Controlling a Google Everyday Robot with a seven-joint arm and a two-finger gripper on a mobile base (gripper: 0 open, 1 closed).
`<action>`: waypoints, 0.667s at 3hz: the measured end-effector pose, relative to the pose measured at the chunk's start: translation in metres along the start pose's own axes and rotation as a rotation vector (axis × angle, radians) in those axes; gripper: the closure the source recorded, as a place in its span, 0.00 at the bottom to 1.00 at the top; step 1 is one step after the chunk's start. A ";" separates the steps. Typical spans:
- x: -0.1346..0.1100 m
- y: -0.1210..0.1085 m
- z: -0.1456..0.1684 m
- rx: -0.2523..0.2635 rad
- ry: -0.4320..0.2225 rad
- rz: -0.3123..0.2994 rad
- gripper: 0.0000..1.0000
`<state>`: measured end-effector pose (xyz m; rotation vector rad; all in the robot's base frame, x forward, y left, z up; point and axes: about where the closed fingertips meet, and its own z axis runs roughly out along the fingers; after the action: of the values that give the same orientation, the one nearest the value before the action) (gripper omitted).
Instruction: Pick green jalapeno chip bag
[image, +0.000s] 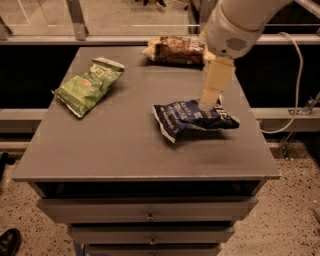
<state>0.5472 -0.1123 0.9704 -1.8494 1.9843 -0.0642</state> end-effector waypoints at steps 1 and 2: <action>-0.069 -0.043 0.040 -0.012 -0.070 -0.101 0.00; -0.094 -0.054 0.047 -0.009 -0.100 -0.130 0.00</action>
Offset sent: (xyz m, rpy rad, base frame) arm 0.0551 0.0717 -0.0041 0.0319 -0.0214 0.1174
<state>0.6156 -0.0160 0.9706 -1.9461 1.7995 -0.0011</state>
